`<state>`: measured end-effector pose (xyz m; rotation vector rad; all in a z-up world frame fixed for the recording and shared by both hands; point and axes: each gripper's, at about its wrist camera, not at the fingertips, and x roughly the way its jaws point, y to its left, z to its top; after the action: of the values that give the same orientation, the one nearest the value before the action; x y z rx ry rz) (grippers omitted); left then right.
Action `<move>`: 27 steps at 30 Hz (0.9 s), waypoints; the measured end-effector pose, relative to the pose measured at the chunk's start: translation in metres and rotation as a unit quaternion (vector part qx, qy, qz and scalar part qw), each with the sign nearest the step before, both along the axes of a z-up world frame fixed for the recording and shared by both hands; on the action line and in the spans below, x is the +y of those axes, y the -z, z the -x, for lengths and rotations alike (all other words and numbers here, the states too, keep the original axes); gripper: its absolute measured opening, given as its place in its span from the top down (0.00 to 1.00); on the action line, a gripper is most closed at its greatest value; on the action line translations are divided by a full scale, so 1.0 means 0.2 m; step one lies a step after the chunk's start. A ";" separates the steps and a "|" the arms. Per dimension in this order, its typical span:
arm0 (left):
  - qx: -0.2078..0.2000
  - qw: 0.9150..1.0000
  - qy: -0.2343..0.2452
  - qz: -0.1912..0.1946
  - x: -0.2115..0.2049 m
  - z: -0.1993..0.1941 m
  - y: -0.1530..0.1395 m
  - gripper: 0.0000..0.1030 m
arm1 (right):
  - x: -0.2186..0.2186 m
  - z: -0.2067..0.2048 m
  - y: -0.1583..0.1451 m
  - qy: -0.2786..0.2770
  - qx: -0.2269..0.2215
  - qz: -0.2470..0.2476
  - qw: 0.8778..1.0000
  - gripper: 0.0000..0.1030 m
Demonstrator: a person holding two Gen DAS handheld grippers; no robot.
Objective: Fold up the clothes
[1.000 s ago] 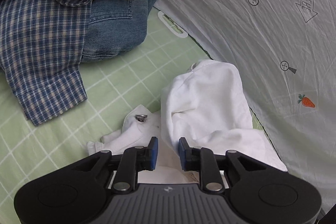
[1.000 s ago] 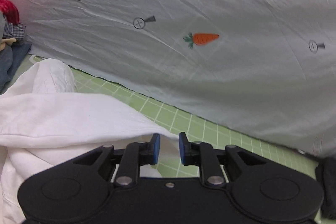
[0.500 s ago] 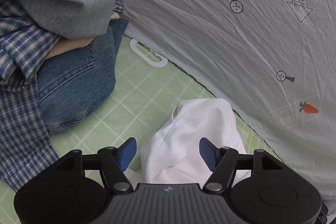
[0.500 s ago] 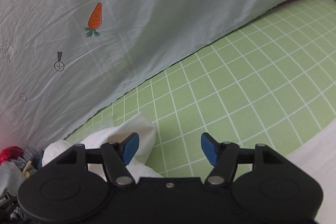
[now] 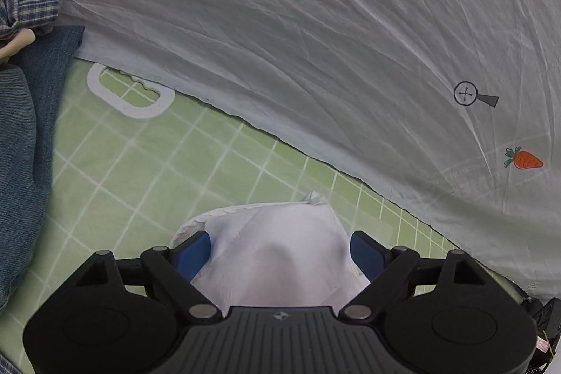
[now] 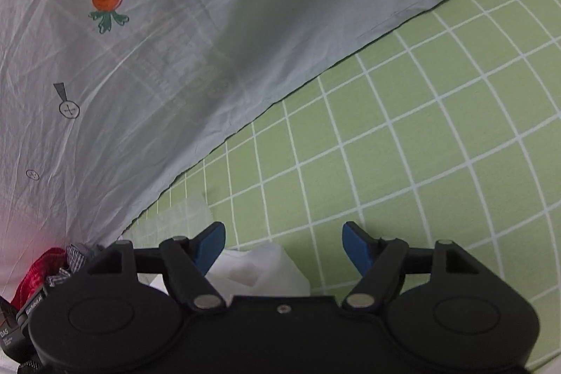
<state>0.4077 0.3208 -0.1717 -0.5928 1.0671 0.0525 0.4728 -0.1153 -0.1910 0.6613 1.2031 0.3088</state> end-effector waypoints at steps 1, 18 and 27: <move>0.004 1.000 0.011 -0.002 -0.02 0.00 0.01 0.15 | 0.03 0.00 0.00 -0.015 -0.002 -0.002 1.000 0.27; -0.009 0.988 -0.123 -0.094 -0.03 0.45 -0.23 0.82 | -0.11 0.54 -0.46 0.041 -0.144 0.062 0.987 0.95; -0.021 0.982 -0.158 -0.103 0.00 0.54 -0.32 0.83 | -0.35 0.84 -1.12 0.162 -0.380 0.205 0.887 0.95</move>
<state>0.2990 0.3210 -0.1078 -0.5689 0.9043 0.4213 0.3052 -0.1851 0.0328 0.3007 0.3646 0.0106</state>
